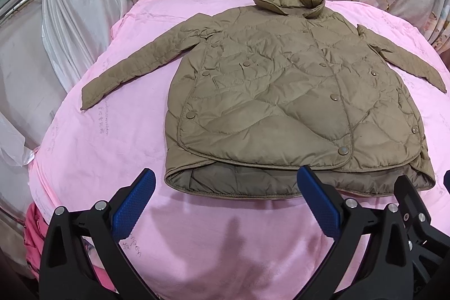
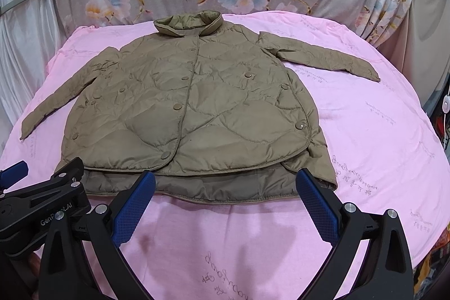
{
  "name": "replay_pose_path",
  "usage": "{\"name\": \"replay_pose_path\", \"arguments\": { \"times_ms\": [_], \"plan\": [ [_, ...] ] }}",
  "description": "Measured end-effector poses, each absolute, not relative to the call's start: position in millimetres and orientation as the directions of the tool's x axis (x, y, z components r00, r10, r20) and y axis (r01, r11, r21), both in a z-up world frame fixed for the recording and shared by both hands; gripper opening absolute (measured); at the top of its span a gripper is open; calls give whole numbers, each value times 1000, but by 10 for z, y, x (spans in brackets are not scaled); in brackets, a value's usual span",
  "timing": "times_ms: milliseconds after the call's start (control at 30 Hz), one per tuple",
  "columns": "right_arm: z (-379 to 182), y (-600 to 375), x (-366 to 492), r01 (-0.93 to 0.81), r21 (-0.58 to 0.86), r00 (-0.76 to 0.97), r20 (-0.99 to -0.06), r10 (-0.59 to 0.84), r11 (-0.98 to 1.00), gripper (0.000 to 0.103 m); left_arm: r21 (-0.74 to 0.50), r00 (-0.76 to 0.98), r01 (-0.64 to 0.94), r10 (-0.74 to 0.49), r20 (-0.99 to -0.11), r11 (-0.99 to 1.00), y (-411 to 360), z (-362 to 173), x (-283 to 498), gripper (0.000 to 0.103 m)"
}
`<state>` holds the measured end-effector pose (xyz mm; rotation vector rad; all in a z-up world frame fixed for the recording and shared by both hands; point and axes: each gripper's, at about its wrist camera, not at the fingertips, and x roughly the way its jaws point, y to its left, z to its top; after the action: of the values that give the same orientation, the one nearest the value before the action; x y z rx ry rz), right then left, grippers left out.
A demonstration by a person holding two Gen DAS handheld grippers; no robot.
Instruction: Fold large clothes
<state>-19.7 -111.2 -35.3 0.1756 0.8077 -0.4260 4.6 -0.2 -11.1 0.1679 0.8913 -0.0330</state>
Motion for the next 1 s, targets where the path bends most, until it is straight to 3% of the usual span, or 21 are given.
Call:
{"name": "replay_pose_path", "arguments": {
  "times_ms": [500, 1000],
  "plan": [
    [-479, -1432, 3, 444, 17, 594, -754, -280, 896, 98, 141, 600, 91, 59, -798, 986, -34, -246, 318, 98],
    [-599, -3727, 606, 723, 223, 556, -751, -358, 654, 98, 63, 568, 33, 34, -822, 997, -38, -279, 1389, 98]
  ]
}}
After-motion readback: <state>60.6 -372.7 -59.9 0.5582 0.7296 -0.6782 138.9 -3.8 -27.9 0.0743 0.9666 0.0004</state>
